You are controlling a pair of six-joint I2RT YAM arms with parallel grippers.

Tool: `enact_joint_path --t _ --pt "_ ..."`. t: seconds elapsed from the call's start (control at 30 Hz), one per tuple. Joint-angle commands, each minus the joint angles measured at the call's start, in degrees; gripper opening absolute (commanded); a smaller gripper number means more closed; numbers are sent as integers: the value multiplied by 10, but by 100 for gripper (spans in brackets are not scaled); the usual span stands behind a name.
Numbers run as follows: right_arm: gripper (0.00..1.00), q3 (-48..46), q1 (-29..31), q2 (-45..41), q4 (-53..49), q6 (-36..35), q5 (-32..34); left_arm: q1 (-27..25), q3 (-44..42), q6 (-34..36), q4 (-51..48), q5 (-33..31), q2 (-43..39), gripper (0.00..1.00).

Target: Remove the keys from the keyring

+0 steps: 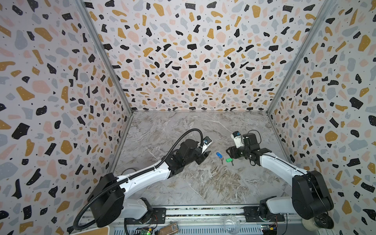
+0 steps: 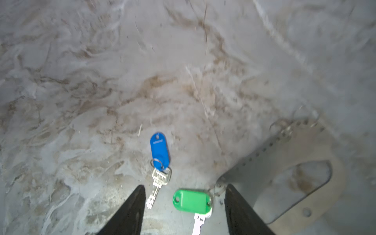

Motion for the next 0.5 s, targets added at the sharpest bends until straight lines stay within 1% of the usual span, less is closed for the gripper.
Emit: enact_joint_path --t 0.0,0.2,0.47 --pt "64 -19 1 2 7 75 -25 -4 -1 3 13 -11 -21 55" --pt "64 -38 7 39 18 96 -41 -4 -10 0 15 -16 -28 55" --pt "67 -41 17 69 41 105 -34 -5 -13 -3 18 -18 -27 56"
